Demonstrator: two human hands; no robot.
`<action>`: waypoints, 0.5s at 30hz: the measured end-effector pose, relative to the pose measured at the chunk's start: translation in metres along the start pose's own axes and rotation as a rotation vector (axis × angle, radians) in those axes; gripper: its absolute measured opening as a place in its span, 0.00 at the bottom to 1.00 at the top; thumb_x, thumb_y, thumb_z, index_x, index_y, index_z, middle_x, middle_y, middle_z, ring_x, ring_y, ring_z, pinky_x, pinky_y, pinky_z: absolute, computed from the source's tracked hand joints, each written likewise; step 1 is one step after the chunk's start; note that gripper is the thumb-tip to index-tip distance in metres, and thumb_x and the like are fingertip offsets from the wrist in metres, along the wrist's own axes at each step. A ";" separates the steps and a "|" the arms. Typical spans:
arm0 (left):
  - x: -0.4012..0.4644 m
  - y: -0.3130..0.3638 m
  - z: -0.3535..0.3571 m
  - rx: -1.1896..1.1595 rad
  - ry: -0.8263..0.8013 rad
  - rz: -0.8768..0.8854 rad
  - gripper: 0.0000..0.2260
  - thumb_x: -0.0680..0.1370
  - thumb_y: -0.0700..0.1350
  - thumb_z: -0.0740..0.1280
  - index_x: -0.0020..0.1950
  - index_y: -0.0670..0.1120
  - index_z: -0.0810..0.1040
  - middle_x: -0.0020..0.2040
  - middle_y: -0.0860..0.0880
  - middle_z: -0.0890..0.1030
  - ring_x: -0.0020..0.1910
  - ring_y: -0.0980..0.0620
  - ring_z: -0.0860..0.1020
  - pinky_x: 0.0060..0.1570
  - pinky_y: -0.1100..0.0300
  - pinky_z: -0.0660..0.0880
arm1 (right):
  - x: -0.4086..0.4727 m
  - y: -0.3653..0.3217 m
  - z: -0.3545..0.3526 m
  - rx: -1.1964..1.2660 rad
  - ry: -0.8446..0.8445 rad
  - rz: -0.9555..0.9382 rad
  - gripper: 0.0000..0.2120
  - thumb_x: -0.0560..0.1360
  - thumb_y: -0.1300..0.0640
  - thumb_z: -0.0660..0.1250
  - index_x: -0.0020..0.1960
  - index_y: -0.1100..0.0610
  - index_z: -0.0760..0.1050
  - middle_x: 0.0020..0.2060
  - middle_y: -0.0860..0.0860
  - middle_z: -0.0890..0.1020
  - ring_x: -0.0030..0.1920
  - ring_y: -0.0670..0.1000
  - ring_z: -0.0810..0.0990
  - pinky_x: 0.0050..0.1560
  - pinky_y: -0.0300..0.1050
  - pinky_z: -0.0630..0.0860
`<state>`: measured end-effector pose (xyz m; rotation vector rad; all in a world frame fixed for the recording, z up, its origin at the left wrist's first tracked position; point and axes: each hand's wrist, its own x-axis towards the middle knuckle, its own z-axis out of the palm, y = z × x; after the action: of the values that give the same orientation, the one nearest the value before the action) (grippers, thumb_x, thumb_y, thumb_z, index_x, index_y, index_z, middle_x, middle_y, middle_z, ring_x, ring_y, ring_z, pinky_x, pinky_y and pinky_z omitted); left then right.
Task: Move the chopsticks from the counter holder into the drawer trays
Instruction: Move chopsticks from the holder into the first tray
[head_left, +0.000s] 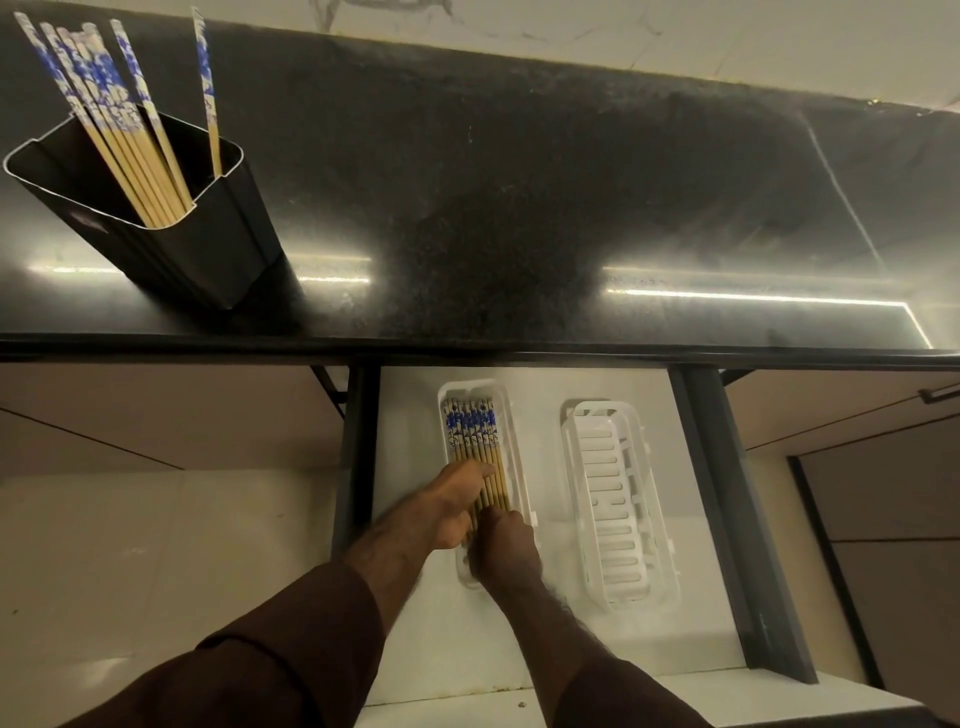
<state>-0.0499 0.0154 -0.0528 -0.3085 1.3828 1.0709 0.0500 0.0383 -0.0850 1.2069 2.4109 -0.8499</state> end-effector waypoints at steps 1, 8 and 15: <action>-0.001 -0.001 0.000 0.001 0.000 0.002 0.16 0.83 0.45 0.56 0.69 0.43 0.71 0.63 0.41 0.78 0.63 0.44 0.75 0.70 0.45 0.67 | -0.001 0.000 0.000 0.011 0.003 0.002 0.11 0.80 0.55 0.63 0.61 0.57 0.76 0.52 0.52 0.82 0.50 0.51 0.82 0.53 0.40 0.78; -0.011 -0.006 0.000 -0.020 -0.015 0.004 0.20 0.84 0.47 0.55 0.75 0.44 0.65 0.70 0.41 0.73 0.69 0.43 0.71 0.74 0.45 0.63 | -0.005 -0.001 0.000 0.051 0.008 0.022 0.11 0.80 0.54 0.63 0.60 0.56 0.76 0.50 0.50 0.82 0.46 0.48 0.81 0.46 0.34 0.74; -0.033 -0.002 -0.002 -0.004 -0.023 0.082 0.17 0.84 0.47 0.55 0.69 0.42 0.73 0.62 0.42 0.79 0.63 0.44 0.76 0.69 0.48 0.69 | -0.007 -0.015 -0.032 -0.034 0.024 0.028 0.12 0.76 0.56 0.67 0.59 0.58 0.77 0.51 0.55 0.82 0.49 0.56 0.83 0.49 0.46 0.79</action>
<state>-0.0440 -0.0013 -0.0245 -0.2433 1.3827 1.1413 0.0415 0.0472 -0.0509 1.2423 2.4116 -0.7875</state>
